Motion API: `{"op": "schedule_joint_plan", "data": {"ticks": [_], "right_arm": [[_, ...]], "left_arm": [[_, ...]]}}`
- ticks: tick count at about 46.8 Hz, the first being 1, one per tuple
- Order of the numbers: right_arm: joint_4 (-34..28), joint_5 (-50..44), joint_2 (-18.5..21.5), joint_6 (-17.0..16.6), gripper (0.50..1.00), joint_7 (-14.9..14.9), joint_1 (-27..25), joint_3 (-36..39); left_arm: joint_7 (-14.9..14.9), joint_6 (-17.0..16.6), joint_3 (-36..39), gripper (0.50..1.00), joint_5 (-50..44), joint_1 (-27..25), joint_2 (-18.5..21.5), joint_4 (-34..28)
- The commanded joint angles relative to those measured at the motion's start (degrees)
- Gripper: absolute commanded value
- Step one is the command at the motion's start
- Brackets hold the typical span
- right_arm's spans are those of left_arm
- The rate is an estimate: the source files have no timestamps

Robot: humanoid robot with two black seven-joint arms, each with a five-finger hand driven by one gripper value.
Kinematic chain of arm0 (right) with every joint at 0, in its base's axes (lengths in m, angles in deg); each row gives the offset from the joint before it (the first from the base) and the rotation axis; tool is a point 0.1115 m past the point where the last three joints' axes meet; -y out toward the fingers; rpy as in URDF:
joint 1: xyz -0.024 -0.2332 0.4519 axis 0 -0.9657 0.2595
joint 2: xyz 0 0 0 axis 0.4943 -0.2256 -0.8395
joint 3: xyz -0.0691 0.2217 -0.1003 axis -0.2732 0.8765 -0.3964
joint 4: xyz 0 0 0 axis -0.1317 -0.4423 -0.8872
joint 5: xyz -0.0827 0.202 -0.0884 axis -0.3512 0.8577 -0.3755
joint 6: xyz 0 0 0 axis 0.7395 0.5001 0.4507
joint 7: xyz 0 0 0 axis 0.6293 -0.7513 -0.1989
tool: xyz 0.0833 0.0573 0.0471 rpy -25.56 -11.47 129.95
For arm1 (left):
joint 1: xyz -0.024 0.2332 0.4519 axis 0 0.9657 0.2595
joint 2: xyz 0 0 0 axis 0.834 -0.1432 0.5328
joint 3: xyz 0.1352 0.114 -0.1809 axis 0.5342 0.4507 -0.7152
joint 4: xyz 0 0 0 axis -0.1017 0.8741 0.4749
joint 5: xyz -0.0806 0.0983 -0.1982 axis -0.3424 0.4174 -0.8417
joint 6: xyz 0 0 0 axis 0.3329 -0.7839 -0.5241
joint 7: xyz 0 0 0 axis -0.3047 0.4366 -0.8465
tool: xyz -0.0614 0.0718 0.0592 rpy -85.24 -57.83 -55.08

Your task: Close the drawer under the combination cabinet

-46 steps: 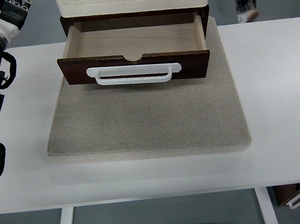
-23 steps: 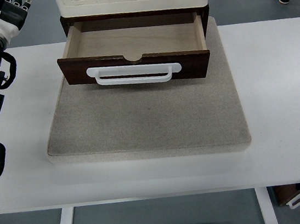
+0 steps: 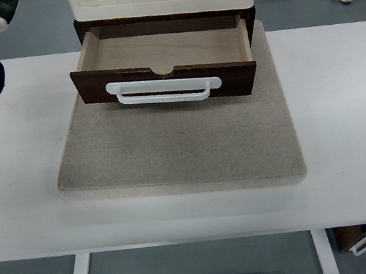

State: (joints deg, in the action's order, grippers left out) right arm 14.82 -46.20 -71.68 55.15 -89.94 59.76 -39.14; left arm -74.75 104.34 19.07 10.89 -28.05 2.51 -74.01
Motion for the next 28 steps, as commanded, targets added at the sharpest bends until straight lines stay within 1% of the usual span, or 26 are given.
{"op": "schedule_joint_plan", "data": {"ticks": [1, 4, 9, 14, 20, 28], "right_arm": [[-0.04, 0.01, 0.0, 0.0, 0.952, 0.0, 0.0, 0.0], [0.04, -0.08, 0.0, 0.0, 0.952, 0.0, 0.0, 0.0], [0.04, 0.01, 0.0, 0.0, 0.952, 0.0, 0.0, 0.0], [0.04, 0.01, 0.0, 0.0, 0.952, 0.0, 0.0, 0.0], [0.04, 0.01, 0.0, 0.0, 0.952, 0.0, 0.0, 0.0], [0.04, 0.01, 0.0, 0.0, 0.952, 0.0, 0.0, 0.0]], "left_arm": [[0.07, -0.16, 0.0, 0.996, 0.04, -0.78, 0.0, -0.13], [0.07, -0.16, 0.0, 0.996, 0.3, -1.66, 0.26, -0.13], [0.07, -0.16, 0.0, 0.996, 0.39, -3.68, 2.19, -0.22], [0.07, -0.33, 0.0, 0.996, 0.56, -5.26, 4.04, -1.63], [0.07, -0.86, 0.09, 0.996, 0.56, -6.58, 6.85, -5.14], [-0.02, -0.86, 0.18, 0.996, 0.91, -7.72, 11.07, -11.55]]}}
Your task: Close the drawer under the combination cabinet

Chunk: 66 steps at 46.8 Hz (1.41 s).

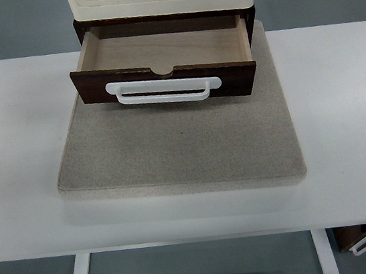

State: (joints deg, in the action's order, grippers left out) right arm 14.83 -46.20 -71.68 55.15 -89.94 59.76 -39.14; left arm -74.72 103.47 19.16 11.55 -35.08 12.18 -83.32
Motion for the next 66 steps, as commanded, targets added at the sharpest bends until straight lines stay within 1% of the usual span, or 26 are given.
{"op": "schedule_joint_plan", "data": {"ticks": [1, 6, 10, 19, 25, 33, 39, 49, 60, 66], "right_arm": [[0.02, 0.01, 0.0, 0.0, 0.952, 0.0, 0.0, 0.0], [0.02, 0.01, 0.0, 0.0, 0.952, 0.0, 0.0, 0.0], [0.02, 0.01, 0.0, 0.0, 0.952, 0.0, 0.0, 0.0], [0.02, 0.01, 0.0, 0.0, 0.952, 0.0, 0.0, 0.0], [0.02, 0.01, 0.0, 0.0, 0.952, 0.0, 0.0, 0.0], [0.02, 0.01, 0.0, 0.0, 0.952, 0.0, 0.0, 0.0], [0.02, 0.01, 0.0, 0.0, 0.952, 0.0, 0.0, 0.0], [-0.06, 0.01, 0.0, 0.0, 0.952, 0.0, 0.0, 0.0], [0.02, 0.01, 0.0, 0.0, 0.952, 0.0, 0.0, 0.0], [0.02, 0.01, 0.0, 0.0, 0.952, 0.0, 0.0, 0.0]], "left_arm": [[-0.05, -0.08, 0.08, 0.996, 0.44, -1.04, 1.66, -2.77], [-0.05, -0.17, 2.18, 0.996, 1.93, -2.97, 2.54, -5.06], [-0.05, -0.61, 4.38, 0.996, 2.55, -3.86, 3.77, -8.3], [-0.22, -5.09, 5.79, 0.996, 3.34, -4.82, 4.21, -16.65], [-0.4, -7.11, 7.98, 0.996, 3.78, -4.82, 5.44, -24.03], [-0.4, -9.57, 13.08, 0.996, 3.78, -4.91, 7.9, -36.07], [-0.66, -9.93, 17.04, 0.996, 3.78, -5.35, 8.43, -42.14], [-1.01, -10.01, 26.97, 0.996, 4.39, -8.16, 9.31, -49.97], [-1.37, -9.93, 36.9, 0.996, 9.49, -11.24, 9.05, -56.91], [-4.35, -9.75, 41.65, 0.996, 10.28, -11.94, 8.26, -59.9]]}}
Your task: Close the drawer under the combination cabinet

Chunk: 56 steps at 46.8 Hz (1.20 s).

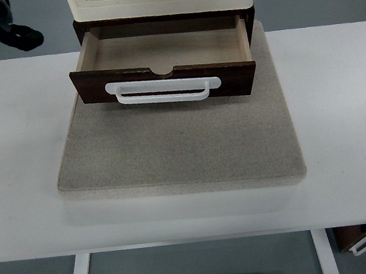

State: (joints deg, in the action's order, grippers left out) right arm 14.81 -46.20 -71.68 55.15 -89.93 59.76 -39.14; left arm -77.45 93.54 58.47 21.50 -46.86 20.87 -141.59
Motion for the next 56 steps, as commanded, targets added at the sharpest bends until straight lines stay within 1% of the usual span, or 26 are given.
{"op": "schedule_joint_plan", "data": {"ticks": [1, 9, 16, 20, 22, 27, 31, 38, 46, 51, 56], "right_arm": [[-0.04, 0.01, 0.0, 0.0, 0.952, 0.0, 0.0, 0.0], [-0.04, 0.01, 0.0, 0.0, 0.952, 0.0, 0.0, 0.0], [0.05, 0.01, 0.0, 0.0, 0.952, 0.0, 0.0, 0.0], [-0.04, 0.01, 0.0, 0.0, 0.952, 0.0, 0.0, 0.0], [0.05, 0.01, 0.0, 0.0, 0.952, 0.0, 0.0, 0.0], [0.05, 0.01, 0.0, 0.0, 0.952, 0.0, 0.0, 0.0], [0.05, 0.01, 0.0, 0.0, 0.952, 0.0, 0.0, 0.0], [-0.04, -0.08, 0.0, 0.0, 0.952, 0.0, 0.0, 0.0], [-0.04, -0.08, 0.0, 0.0, 0.952, 0.0, 0.0, 0.0], [0.04, 0.01, 0.0, 0.0, 0.952, 0.0, 0.0, 0.0], [0.05, 0.01, 0.0, 0.0, 0.952, 0.0, 0.0, 0.0]], "left_arm": [[-1.97, 0.27, 2.95, 0.996, 0.41, -0.16, -0.52, -1.98], [-3.21, 1.67, 8.14, 0.996, 3.05, -0.51, -1.23, -4.35], [-7.95, 4.75, 12.18, 0.996, 4.45, -1.04, -1.84, -6.55], [-9.62, 5.8, 14.2, 0.996, 6.38, -1.04, -2.45, -7.17], [-10.76, 5.81, 15.43, 0.996, 7.35, -1.04, -3.24, -7.26], [-15.07, 5.81, 17.98, 0.996, 9.73, -1.04, -4.48, -7.26], [-17.44, 5.81, 20.62, 0.996, 10.87, -1.04, -5.18, -7.17], [-19.11, 5.63, 23.7, 0.996, 12.45, -0.43, -5.45, -6.99], [-22.54, 5.72, 25.37, 0.996, 13.69, -0.25, -5.45, -6.29], [-24.91, 6.42, 26.69, 0.996, 13.69, -0.69, -5.53, -5.33], [-26.06, 7.56, 27.39, 0.996, 14.3, -0.6, -6.15, -4.36]]}}
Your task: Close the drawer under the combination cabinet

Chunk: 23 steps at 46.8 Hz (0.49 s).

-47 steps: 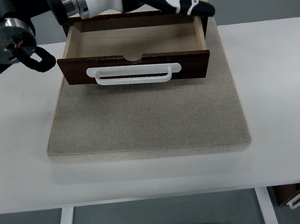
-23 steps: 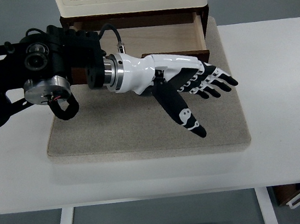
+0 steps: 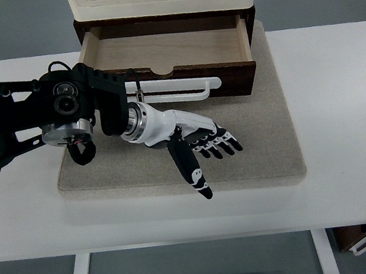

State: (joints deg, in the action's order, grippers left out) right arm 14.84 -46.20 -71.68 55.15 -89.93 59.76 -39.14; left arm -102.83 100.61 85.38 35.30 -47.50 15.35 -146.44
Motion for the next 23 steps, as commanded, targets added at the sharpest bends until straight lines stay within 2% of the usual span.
{"op": "schedule_joint_plan", "data": {"ticks": [1, 12, 17, 23], "right_arm": [[0.02, 0.01, 0.0, 0.0, 0.952, 0.0, 0.0, 0.0], [-0.07, 0.01, 0.0, 0.0, 0.952, 0.0, 0.0, 0.0], [0.02, 0.01, 0.0, 0.0, 0.952, 0.0, 0.0, 0.0], [0.02, 0.01, 0.0, 0.0, 0.952, 0.0, 0.0, 0.0]], "left_arm": [[-1.11, 0.58, 0.74, 0.996, 0.85, -0.05, -0.89, 0.66], [-6.74, 1.1, 1.45, 0.996, 2.0, -1.89, -1.42, 3.12], [-7.29, 2.95, 1.36, 0.996, 2.0, -2.68, -1.59, 4.7], [-7.29, 3.04, 1.45, 0.996, 2.0, -3.13, -2.38, 6.37]]}}
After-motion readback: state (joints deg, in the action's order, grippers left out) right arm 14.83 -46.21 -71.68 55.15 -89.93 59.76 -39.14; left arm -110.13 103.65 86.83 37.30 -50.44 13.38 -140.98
